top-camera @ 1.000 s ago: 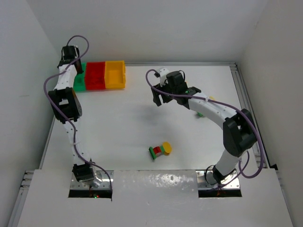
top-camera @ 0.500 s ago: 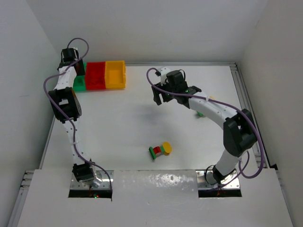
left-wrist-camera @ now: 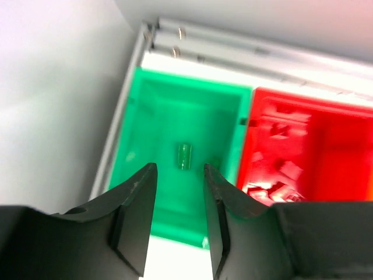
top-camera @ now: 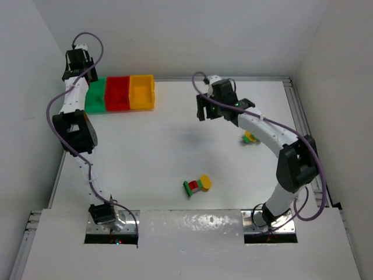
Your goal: Sort the legos into containers by color
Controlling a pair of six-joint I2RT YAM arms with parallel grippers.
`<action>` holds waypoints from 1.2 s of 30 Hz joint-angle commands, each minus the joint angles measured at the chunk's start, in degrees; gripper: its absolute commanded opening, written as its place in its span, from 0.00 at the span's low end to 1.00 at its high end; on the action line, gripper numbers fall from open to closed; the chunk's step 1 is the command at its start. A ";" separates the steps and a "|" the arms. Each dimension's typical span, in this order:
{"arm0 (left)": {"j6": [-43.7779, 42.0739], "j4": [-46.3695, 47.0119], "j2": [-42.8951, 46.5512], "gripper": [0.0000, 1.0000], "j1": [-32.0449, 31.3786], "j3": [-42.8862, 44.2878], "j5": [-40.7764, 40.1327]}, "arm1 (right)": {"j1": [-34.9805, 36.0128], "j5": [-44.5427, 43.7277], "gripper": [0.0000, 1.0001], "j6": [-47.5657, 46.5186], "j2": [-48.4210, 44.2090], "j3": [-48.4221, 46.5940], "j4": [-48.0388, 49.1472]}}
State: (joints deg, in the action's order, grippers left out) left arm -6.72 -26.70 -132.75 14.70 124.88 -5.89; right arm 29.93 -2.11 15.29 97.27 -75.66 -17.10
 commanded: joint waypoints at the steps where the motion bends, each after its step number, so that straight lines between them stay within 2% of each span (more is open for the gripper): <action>1: 2.31 4.02 11.26 0.37 -1.16 -2.52 0.97 | -8.71 -1.94 0.70 12.63 2.81 -9.90 -4.05; 2: 2.76 3.59 11.89 0.39 -1.16 -3.14 0.71 | -9.88 -5.41 0.70 15.71 7.97 -13.43 -5.82; 3: 3.03 1.49 12.16 0.39 -1.08 -3.15 0.44 | -10.50 -9.10 0.70 15.30 10.89 -21.56 -10.36; 5: 3.21 -1.41 12.60 0.41 -1.08 -2.80 0.70 | -10.51 -19.80 0.73 12.76 19.91 -29.68 -13.82; 6: 3.03 -4.65 12.78 0.42 -1.08 -2.71 1.31 | -10.60 -22.47 0.77 12.57 22.49 -35.99 -16.27; 10: 2.33 -10.47 15.66 0.43 -0.99 -5.07 3.25 | -10.77 -30.66 0.79 10.99 32.44 -44.48 -17.26; 12: 2.06 -11.09 17.34 0.43 -0.99 -8.66 3.17 | -11.30 -31.90 0.80 13.87 35.16 -44.67 -16.39; 16: 1.62 -11.53 21.03 0.43 -0.81 -12.90 3.87 | -12.71 -28.30 0.78 17.32 37.54 -42.20 -12.87; 21: 2.67 -11.10 22.80 0.43 -0.81 -16.33 5.63 | -12.62 -29.70 0.75 19.78 41.15 -44.06 -17.08; 25: 3.82 -11.10 22.18 0.43 -0.81 -16.07 6.93 | -12.79 -32.43 0.71 21.19 40.36 -38.70 -14.63; 28: 4.17 -11.18 21.66 0.43 -0.81 -15.11 7.91 | -13.58 -28.50 0.64 22.06 42.72 -41.57 -14.10; 31: 4.00 -11.18 21.39 0.43 -0.81 -14.06 7.21 | -13.67 -28.13 0.61 22.76 44.40 -42.99 -14.45; 36: 3.91 -11.18 21.39 0.44 -0.90 -13.43 6.51 | -13.67 -27.95 0.57 21.55 43.61 -39.04 -10.06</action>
State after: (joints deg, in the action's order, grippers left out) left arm -3.16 -39.27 -114.06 13.85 108.99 0.62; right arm 16.58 -30.46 36.88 141.62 -115.39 -31.31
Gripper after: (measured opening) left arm 0.434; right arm 0.577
